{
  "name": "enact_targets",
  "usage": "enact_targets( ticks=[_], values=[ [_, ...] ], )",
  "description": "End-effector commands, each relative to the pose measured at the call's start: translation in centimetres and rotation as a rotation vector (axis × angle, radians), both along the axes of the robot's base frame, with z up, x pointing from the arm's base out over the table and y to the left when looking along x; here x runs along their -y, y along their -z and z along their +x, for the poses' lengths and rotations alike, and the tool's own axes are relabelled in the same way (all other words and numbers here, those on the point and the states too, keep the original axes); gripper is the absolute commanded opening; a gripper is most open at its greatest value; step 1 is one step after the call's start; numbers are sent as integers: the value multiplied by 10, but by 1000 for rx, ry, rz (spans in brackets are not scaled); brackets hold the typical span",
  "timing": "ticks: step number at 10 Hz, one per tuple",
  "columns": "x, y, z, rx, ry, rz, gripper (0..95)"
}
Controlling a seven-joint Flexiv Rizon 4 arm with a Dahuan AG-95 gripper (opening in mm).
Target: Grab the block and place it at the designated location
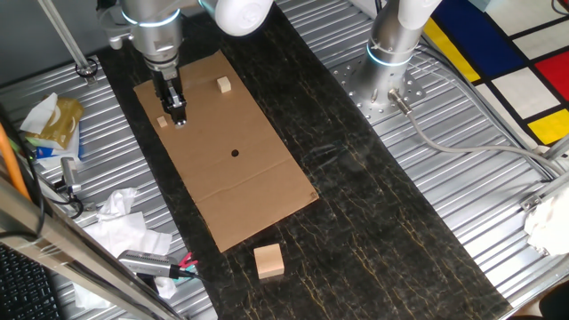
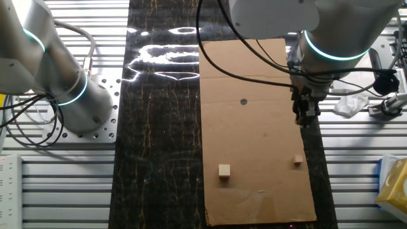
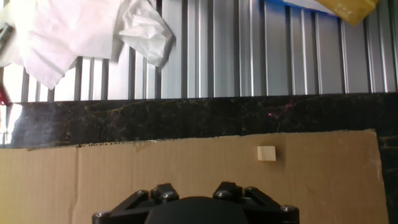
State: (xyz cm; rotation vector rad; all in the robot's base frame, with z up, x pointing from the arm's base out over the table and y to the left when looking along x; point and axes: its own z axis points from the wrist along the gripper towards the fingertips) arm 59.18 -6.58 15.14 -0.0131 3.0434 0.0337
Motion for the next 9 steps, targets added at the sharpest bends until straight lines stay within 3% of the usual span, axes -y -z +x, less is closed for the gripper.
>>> enact_targets(
  ticks=[1,6,9],
  values=[
    [0,0,0,-4,6,3,570],
    [0,0,0,-44,34,9,570],
    [0,0,0,-46,41,9,570]
  ],
)
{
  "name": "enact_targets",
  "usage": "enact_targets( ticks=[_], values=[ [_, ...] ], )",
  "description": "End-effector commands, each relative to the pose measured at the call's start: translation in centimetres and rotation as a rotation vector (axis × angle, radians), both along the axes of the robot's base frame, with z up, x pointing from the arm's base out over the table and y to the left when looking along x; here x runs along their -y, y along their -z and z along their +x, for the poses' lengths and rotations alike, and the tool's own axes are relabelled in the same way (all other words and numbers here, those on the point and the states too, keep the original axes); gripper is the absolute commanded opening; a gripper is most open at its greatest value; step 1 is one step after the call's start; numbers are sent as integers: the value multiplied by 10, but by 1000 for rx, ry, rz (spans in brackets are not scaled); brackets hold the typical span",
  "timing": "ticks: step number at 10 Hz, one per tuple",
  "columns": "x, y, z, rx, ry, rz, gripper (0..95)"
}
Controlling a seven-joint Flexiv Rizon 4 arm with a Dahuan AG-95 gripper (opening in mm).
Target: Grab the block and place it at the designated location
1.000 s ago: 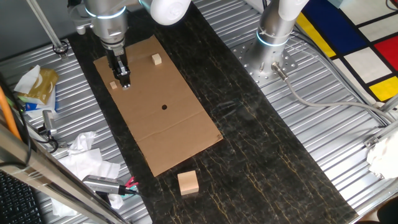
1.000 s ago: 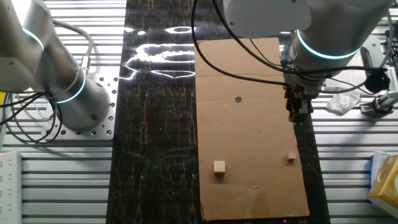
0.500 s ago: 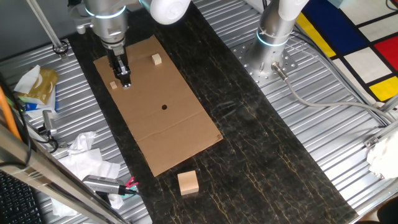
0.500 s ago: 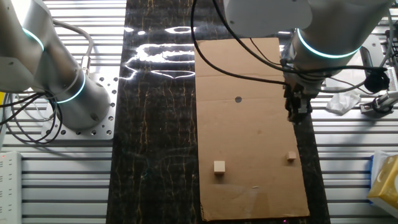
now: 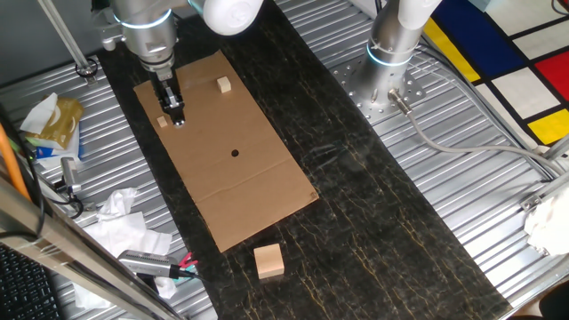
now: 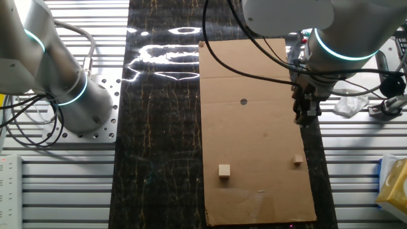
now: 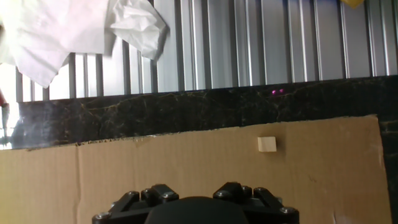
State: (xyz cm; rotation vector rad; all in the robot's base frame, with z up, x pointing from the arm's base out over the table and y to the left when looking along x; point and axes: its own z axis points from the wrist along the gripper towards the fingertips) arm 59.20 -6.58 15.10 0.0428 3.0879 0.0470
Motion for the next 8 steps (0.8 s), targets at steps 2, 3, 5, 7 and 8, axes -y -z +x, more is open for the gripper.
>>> enact_targets(
  ticks=[2,3,5,7,8],
  values=[
    [0,0,-1,-20,22,1,570],
    [0,0,-1,-39,31,0,570],
    [0,0,-1,-94,59,-1,570],
    [0,0,-1,-116,70,-2,570],
    [0,0,-1,-105,73,-2,570]
  ],
)
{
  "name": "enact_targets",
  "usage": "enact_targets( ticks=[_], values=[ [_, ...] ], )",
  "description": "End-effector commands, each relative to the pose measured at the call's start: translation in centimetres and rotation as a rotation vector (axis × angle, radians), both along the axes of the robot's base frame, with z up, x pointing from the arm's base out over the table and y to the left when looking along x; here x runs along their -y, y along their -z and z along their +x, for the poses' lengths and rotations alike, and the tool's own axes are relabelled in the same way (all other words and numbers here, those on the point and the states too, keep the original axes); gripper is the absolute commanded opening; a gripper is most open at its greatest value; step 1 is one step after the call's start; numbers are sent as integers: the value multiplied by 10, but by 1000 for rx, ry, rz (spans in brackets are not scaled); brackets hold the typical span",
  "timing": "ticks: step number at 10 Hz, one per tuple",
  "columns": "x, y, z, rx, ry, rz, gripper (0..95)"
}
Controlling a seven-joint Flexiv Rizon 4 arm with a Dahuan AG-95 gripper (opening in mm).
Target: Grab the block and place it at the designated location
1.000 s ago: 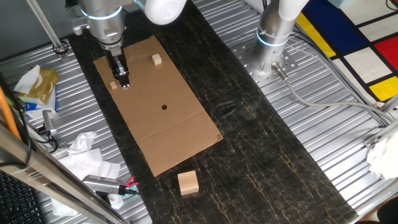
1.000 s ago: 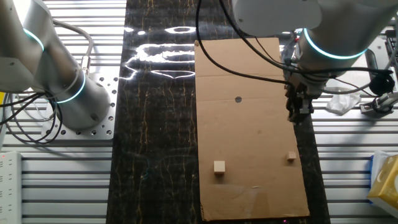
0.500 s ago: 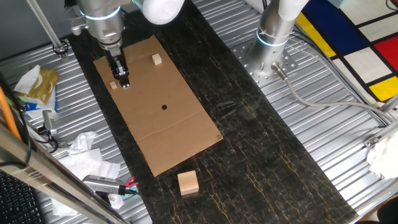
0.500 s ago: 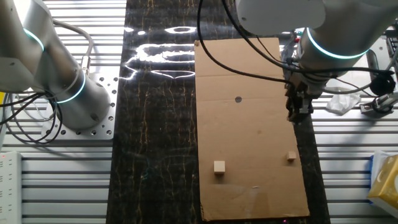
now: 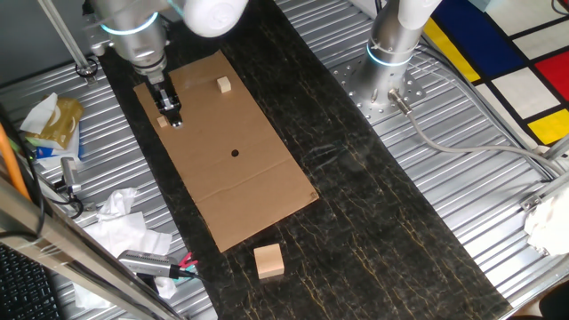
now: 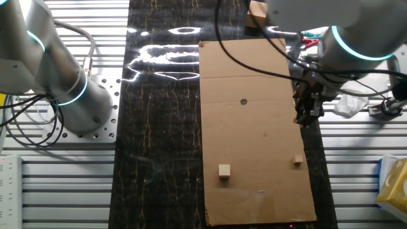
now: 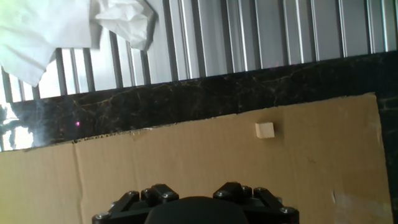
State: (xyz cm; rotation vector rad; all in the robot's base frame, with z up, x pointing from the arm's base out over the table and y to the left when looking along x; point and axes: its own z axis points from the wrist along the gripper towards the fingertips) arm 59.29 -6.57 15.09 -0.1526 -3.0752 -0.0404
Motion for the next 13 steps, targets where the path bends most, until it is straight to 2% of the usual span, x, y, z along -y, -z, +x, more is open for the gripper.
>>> enact_targets(
  ticks=[1,2,3,5,13],
  values=[
    [0,0,-2,19,3,-2,570],
    [0,0,-2,32,1,-1,570],
    [0,0,-2,57,0,-2,570],
    [0,0,-2,81,-2,-2,570],
    [0,0,-2,82,0,-2,570]
  ],
)
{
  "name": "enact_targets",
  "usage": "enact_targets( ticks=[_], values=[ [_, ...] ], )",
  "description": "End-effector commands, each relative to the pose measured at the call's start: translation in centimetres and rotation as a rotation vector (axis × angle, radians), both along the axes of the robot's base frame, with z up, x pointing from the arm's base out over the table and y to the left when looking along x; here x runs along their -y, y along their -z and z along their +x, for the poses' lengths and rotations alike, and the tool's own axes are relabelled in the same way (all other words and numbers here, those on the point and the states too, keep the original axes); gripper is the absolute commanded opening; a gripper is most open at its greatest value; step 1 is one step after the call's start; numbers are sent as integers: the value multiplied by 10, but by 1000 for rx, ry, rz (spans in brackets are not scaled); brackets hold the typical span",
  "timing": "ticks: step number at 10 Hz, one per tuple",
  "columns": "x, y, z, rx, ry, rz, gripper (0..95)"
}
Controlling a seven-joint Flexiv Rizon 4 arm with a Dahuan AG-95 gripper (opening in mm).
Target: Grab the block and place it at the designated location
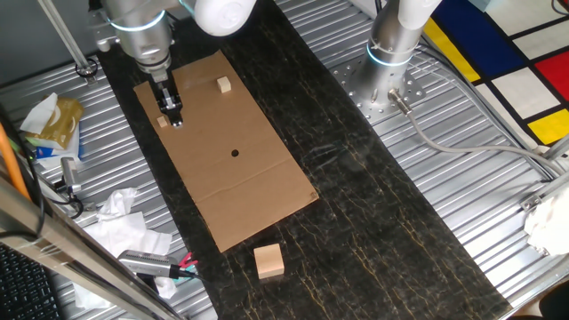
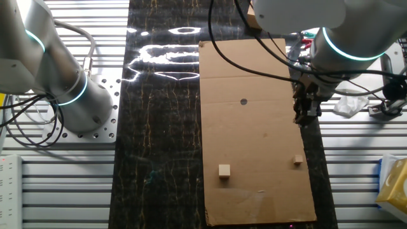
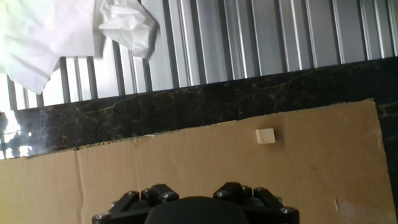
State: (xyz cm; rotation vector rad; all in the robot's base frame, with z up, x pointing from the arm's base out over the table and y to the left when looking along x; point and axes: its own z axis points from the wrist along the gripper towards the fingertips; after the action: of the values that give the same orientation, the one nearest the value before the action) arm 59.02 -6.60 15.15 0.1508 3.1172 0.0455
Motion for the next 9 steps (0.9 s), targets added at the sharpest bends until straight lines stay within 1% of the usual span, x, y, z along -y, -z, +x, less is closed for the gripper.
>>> enact_targets(
  ticks=[1,8,9],
  values=[
    [0,0,1,-1,1,-1,570],
    [0,0,1,1,-5,-10,570],
    [0,0,1,2,-6,-13,380]
  ],
)
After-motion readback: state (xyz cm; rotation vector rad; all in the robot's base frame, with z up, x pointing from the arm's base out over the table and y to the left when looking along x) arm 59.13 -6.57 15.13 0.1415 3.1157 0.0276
